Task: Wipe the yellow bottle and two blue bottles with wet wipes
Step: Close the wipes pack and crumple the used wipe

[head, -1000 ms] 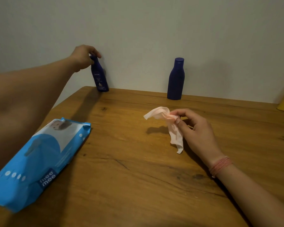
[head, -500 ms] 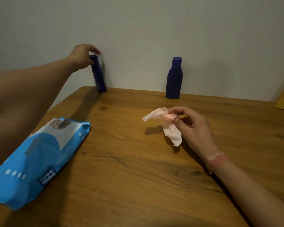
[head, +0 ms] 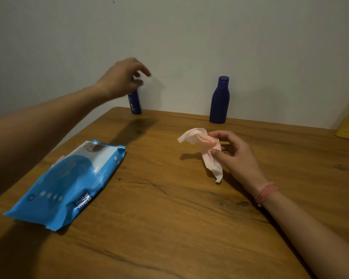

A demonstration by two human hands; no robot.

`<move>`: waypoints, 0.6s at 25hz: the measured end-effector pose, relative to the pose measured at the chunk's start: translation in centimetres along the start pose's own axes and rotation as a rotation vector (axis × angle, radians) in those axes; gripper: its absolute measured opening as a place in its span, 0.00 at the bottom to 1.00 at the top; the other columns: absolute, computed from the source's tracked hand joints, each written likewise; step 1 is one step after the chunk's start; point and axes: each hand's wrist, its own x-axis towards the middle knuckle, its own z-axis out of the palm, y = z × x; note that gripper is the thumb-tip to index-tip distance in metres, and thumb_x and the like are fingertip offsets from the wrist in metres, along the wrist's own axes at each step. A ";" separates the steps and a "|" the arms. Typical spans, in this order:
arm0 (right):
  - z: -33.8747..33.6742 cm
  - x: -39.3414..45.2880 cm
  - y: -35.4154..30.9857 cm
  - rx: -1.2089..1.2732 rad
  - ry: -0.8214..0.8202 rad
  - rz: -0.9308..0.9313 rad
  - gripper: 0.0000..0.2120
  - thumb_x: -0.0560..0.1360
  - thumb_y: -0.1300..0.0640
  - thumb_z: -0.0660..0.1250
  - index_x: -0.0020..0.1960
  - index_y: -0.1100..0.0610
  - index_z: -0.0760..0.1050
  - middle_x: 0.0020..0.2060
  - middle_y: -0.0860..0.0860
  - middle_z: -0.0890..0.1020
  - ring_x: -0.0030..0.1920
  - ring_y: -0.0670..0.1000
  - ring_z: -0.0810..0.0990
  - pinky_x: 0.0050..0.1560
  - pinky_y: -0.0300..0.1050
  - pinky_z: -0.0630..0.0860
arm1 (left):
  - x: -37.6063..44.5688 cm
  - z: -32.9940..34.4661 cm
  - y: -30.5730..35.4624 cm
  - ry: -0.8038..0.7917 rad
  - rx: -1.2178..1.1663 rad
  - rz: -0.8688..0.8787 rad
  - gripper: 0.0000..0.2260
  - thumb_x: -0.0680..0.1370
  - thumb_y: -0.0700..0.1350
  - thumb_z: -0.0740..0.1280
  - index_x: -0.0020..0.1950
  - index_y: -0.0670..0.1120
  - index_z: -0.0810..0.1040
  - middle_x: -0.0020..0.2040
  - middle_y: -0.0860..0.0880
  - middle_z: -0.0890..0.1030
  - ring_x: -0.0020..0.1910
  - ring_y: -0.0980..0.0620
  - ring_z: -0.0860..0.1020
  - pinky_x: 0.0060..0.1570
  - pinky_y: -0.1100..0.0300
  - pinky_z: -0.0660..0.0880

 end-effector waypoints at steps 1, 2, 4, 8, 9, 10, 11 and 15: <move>0.3 -0.2 -0.3 0.030 0.002 0.010 0.18 0.75 0.60 0.69 0.62 0.45 0.75 0.57 0.39 0.78 0.57 0.42 0.79 0.51 0.40 0.80 | -1.4 -0.2 2.0 -0.027 -0.072 0.054 0.12 0.79 0.38 0.67 0.62 0.44 0.78 0.61 0.46 0.78 0.56 0.49 0.79 0.59 0.51 0.77; 0.6 -0.5 -0.6 0.070 0.004 0.021 0.19 0.75 0.61 0.69 0.63 0.46 0.74 0.57 0.40 0.79 0.56 0.42 0.80 0.51 0.40 0.81 | -3.1 -0.4 3.9 -0.058 -0.145 0.104 0.11 0.79 0.40 0.68 0.61 0.44 0.79 0.60 0.47 0.79 0.54 0.52 0.80 0.57 0.52 0.78; 1.3 -1.2 -1.6 0.171 0.012 0.042 0.19 0.75 0.62 0.69 0.63 0.48 0.72 0.54 0.44 0.81 0.54 0.42 0.82 0.49 0.39 0.82 | -6.7 -0.4 7.8 -0.147 -0.240 0.185 0.13 0.79 0.48 0.68 0.62 0.48 0.78 0.59 0.52 0.80 0.53 0.57 0.79 0.54 0.57 0.79; 3.4 -2.9 -4.2 0.363 -0.019 0.087 0.14 0.76 0.62 0.68 0.58 0.50 0.73 0.51 0.51 0.84 0.50 0.48 0.85 0.44 0.44 0.82 | -12.7 -0.2 12.0 -0.269 -0.228 0.222 0.17 0.77 0.54 0.69 0.64 0.51 0.77 0.59 0.54 0.80 0.54 0.57 0.77 0.51 0.62 0.77; 4.1 -3.5 -4.9 0.387 -0.031 0.080 0.12 0.76 0.61 0.68 0.57 0.50 0.73 0.51 0.50 0.85 0.50 0.49 0.85 0.44 0.44 0.82 | -13.7 -0.5 12.1 -0.245 -0.231 0.202 0.15 0.78 0.51 0.69 0.63 0.50 0.78 0.56 0.52 0.82 0.52 0.56 0.78 0.49 0.59 0.77; 4.6 -4.2 -5.6 0.389 -0.042 0.054 0.10 0.76 0.60 0.68 0.55 0.51 0.74 0.50 0.48 0.85 0.49 0.47 0.85 0.43 0.41 0.82 | -14.5 -0.8 12.0 -0.204 -0.259 0.164 0.12 0.78 0.48 0.69 0.60 0.48 0.80 0.53 0.52 0.83 0.49 0.55 0.79 0.48 0.57 0.77; 5.3 -4.9 -6.4 0.368 -0.055 0.013 0.08 0.76 0.59 0.68 0.54 0.51 0.76 0.48 0.46 0.84 0.48 0.45 0.84 0.42 0.38 0.81 | -15.3 -1.3 11.9 -0.156 -0.308 0.111 0.10 0.78 0.46 0.69 0.58 0.46 0.81 0.50 0.51 0.83 0.47 0.55 0.79 0.47 0.57 0.76; 8.4 -6.4 -9.3 0.200 -0.139 -0.151 0.12 0.74 0.56 0.71 0.57 0.48 0.77 0.54 0.43 0.81 0.51 0.44 0.82 0.44 0.38 0.81 | -17.7 -3.1 11.0 -0.054 -0.763 -0.250 0.08 0.76 0.39 0.71 0.54 0.43 0.80 0.47 0.48 0.83 0.43 0.53 0.83 0.42 0.61 0.81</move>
